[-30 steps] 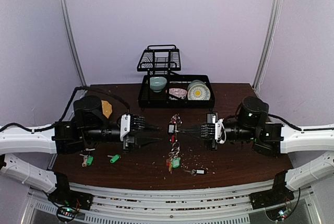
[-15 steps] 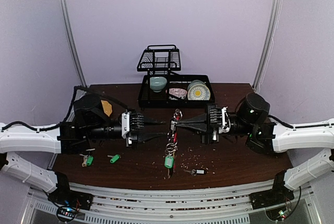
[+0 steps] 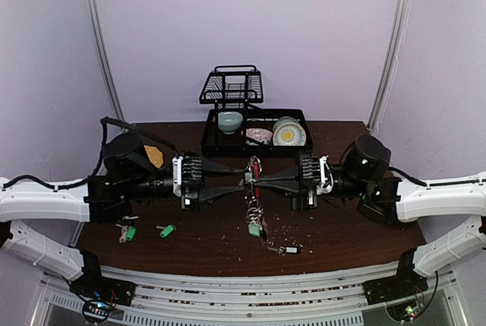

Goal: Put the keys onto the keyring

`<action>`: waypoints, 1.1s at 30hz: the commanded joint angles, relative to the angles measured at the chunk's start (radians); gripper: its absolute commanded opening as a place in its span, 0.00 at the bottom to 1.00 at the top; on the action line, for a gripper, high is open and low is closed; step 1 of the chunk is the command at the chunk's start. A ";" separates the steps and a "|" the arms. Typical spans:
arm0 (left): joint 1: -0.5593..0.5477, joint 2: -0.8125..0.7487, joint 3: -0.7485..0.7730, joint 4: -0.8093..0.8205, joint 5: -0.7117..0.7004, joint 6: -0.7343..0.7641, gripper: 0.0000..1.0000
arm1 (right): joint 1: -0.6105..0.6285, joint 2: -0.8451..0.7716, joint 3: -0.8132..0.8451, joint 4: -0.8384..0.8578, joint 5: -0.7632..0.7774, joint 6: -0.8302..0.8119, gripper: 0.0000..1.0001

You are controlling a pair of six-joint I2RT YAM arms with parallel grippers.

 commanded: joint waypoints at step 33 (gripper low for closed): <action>-0.030 -0.005 0.115 -0.282 -0.093 0.177 0.18 | 0.062 -0.076 0.101 -0.338 0.157 -0.367 0.00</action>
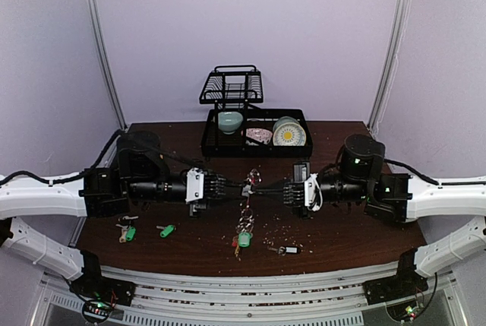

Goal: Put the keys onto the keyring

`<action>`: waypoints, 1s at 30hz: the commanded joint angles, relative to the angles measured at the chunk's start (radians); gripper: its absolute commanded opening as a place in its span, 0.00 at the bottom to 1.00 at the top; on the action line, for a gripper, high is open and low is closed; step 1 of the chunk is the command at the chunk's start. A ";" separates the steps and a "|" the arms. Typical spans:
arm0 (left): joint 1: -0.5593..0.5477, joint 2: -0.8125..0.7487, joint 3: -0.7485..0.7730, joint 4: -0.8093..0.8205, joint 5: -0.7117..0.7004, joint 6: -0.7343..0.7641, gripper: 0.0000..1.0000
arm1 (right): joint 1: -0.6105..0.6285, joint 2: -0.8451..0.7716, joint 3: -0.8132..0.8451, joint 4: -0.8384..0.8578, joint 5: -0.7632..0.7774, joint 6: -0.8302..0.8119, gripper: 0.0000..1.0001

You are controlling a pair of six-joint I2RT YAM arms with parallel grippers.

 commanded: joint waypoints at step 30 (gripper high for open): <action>-0.007 -0.028 -0.001 0.097 -0.121 0.017 0.00 | 0.000 -0.029 0.027 0.012 0.050 0.052 0.10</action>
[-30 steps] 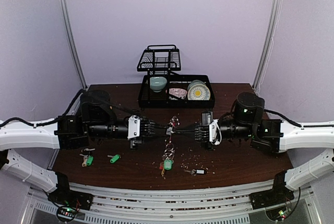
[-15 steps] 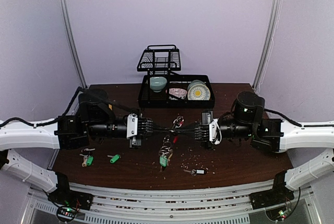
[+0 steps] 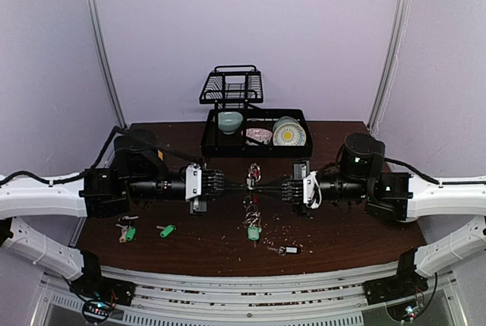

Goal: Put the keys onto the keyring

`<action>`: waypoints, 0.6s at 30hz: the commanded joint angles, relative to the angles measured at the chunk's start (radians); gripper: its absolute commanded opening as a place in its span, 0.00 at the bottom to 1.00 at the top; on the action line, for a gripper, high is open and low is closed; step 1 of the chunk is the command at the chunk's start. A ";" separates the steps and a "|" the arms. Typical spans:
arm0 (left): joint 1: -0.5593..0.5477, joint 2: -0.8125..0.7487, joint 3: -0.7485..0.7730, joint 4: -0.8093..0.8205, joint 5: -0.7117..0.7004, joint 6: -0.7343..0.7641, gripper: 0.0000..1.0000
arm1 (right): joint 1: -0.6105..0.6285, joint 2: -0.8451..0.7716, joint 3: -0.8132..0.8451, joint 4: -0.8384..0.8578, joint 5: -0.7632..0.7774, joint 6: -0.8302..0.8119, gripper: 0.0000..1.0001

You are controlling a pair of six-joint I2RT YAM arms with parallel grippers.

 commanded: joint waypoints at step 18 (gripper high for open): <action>-0.027 -0.073 -0.008 -0.109 -0.345 0.356 0.00 | -0.233 -0.001 -0.020 -0.523 0.335 1.050 0.65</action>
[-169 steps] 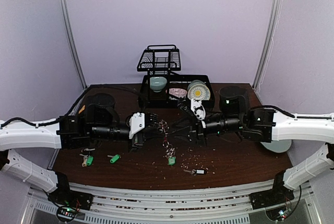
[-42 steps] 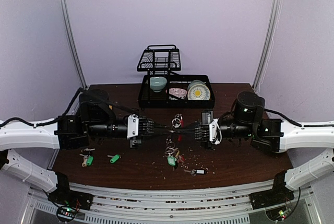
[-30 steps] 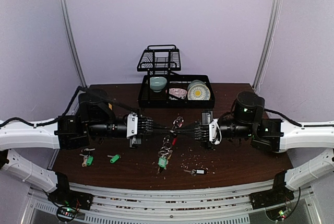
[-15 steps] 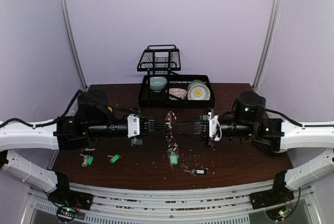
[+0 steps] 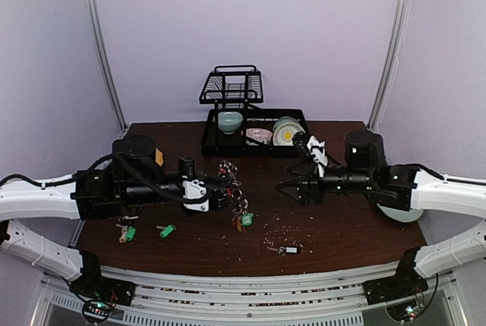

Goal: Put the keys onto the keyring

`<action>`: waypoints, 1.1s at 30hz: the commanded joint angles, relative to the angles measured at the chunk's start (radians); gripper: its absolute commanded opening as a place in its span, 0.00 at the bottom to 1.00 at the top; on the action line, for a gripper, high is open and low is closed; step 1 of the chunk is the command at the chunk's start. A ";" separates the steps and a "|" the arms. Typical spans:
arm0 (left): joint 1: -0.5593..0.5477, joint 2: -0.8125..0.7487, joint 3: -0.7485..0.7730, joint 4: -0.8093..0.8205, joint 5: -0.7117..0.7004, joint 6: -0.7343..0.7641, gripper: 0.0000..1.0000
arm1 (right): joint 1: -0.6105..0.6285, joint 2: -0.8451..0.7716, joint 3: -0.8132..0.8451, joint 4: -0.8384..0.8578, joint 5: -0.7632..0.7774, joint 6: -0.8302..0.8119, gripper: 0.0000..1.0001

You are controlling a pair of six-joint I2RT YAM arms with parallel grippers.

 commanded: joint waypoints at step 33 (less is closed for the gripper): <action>-0.005 -0.109 -0.087 0.079 -0.029 -0.061 0.00 | 0.371 0.453 0.072 -0.385 0.531 0.479 0.31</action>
